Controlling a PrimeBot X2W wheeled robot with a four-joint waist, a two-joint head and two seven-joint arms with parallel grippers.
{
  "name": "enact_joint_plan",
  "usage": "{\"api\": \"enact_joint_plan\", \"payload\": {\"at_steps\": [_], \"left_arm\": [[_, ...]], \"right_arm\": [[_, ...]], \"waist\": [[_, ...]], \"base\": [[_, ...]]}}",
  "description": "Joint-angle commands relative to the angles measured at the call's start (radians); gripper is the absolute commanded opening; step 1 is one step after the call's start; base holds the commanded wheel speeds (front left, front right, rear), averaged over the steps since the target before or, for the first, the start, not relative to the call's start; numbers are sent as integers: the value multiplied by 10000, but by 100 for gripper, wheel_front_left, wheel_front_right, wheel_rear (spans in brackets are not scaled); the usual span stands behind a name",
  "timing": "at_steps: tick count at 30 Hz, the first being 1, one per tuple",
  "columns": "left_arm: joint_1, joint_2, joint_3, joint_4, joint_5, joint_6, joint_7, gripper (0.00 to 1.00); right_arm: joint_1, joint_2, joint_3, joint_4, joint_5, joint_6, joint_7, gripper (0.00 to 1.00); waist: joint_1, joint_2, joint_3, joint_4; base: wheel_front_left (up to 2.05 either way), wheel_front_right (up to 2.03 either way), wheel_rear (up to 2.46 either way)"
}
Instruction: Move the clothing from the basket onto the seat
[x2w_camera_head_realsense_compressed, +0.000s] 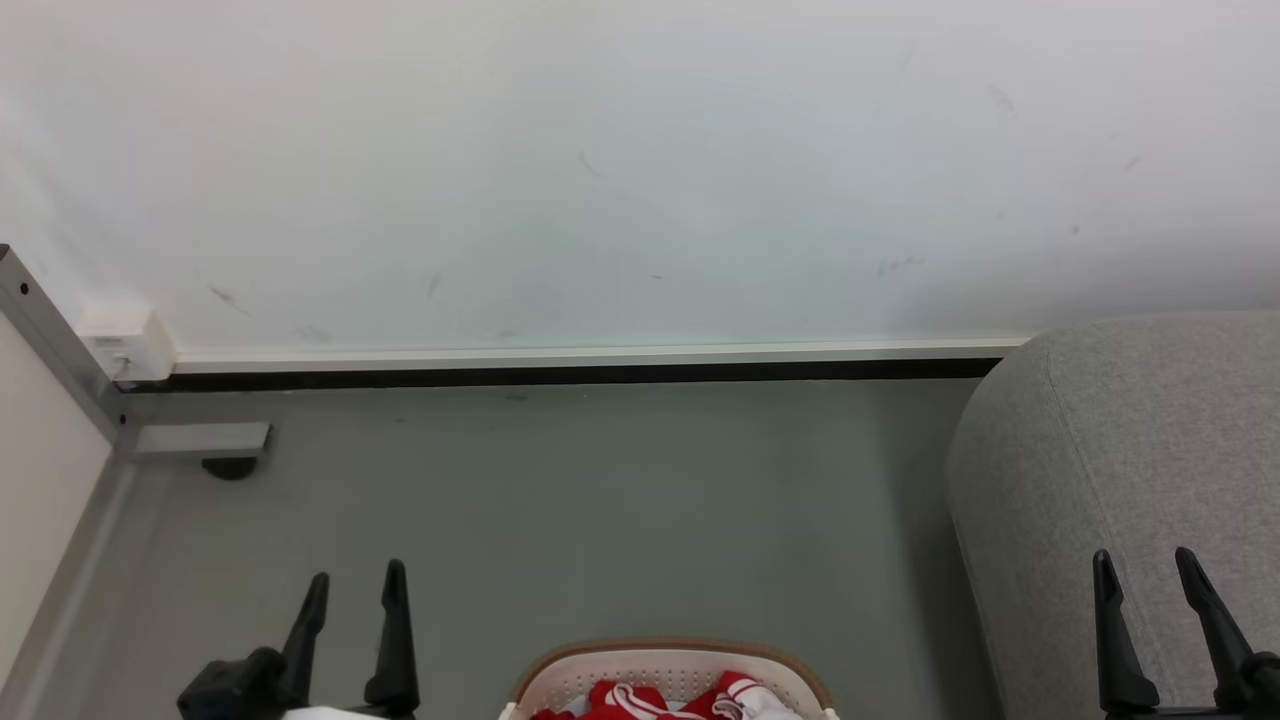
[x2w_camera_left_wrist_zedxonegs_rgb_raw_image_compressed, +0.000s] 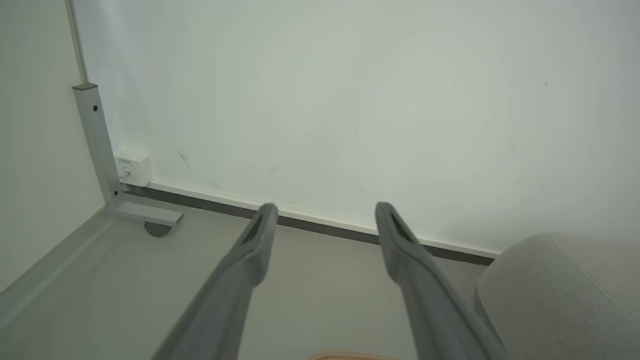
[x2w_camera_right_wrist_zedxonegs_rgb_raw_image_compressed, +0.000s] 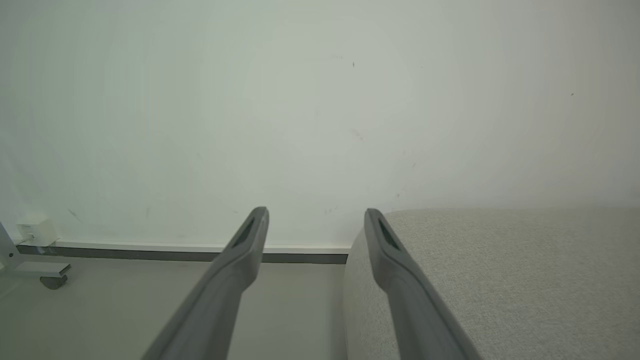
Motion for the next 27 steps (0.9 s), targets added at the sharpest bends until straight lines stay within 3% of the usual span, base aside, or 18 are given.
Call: {"api": "enact_joint_plan", "payload": {"at_steps": [1,27], "left_arm": [[66,83,12,-40,308,-20,-92,100],[232,87,-240,-1,2005,70,-563,100]], "right_arm": [[116,46,-96,26,-249,-16,-58,100],[220,381,-346,216,-2041,-21,-207,100]], "waist": [[0,0,-5,17],[0,0,135,32]], "base": [[0,0,0],[0,0,0]]}}
